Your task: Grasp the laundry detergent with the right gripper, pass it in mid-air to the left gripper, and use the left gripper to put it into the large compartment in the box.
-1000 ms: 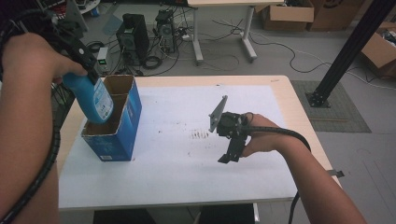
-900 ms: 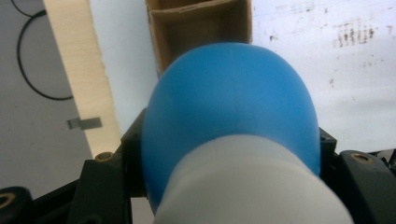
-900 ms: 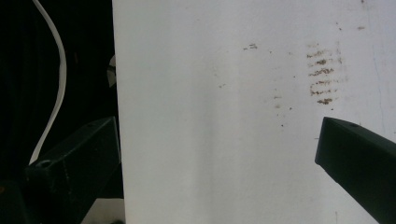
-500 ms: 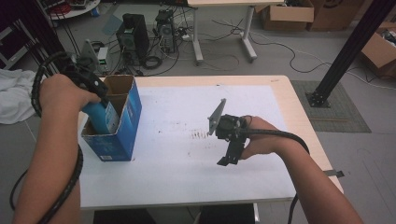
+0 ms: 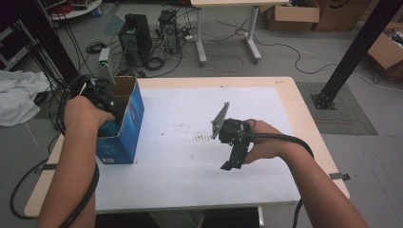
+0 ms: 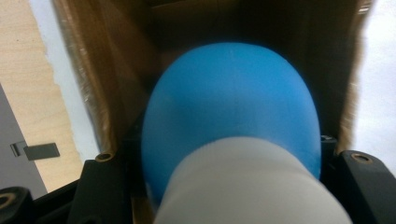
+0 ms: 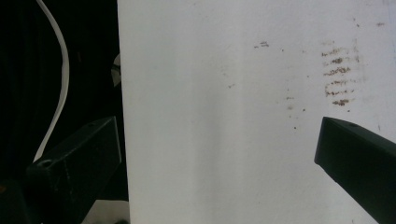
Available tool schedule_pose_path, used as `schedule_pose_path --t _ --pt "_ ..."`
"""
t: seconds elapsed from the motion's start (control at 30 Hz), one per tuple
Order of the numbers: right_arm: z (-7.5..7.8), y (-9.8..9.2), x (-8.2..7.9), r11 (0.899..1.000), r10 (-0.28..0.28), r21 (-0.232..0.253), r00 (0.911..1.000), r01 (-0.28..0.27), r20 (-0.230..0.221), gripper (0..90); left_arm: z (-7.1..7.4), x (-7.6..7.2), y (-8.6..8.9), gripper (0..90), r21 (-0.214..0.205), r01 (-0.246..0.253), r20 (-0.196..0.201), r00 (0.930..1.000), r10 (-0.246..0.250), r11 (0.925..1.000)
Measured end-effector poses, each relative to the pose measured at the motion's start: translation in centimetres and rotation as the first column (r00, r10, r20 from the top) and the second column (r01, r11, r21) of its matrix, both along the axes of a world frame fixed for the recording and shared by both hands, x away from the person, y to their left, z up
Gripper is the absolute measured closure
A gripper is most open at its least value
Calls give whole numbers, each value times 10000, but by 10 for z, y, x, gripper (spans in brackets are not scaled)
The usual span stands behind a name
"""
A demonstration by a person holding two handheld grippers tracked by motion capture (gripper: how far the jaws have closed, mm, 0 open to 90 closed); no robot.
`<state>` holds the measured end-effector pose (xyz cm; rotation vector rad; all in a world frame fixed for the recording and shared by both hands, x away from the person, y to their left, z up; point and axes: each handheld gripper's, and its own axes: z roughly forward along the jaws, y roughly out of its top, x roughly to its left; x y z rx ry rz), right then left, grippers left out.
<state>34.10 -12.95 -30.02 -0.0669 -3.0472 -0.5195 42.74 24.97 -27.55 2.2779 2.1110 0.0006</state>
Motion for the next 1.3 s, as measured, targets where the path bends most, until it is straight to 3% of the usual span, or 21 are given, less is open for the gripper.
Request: schedule_pose_path --t 0.5,0.7,1.0,1.3 --pt "-3 -1 4 9999 -115 -81 9999 114 -116 1 -15 4 2 391 -53 46 217 9998 -45 10000" --pt "-4 0 6 9999 -151 -39 9998 150 -142 2 -15 5 4 390 -88 -155 157 9998 156 9998" --pt "-4 -3 6 9998 -197 2 9997 197 -173 8 -15 5 3 381 -75 -174 375 9991 177 9998" --pt "-2 -5 5 9996 -244 133 9996 246 -138 12 -9 4 1 318 -28 -192 463 9987 193 9998"
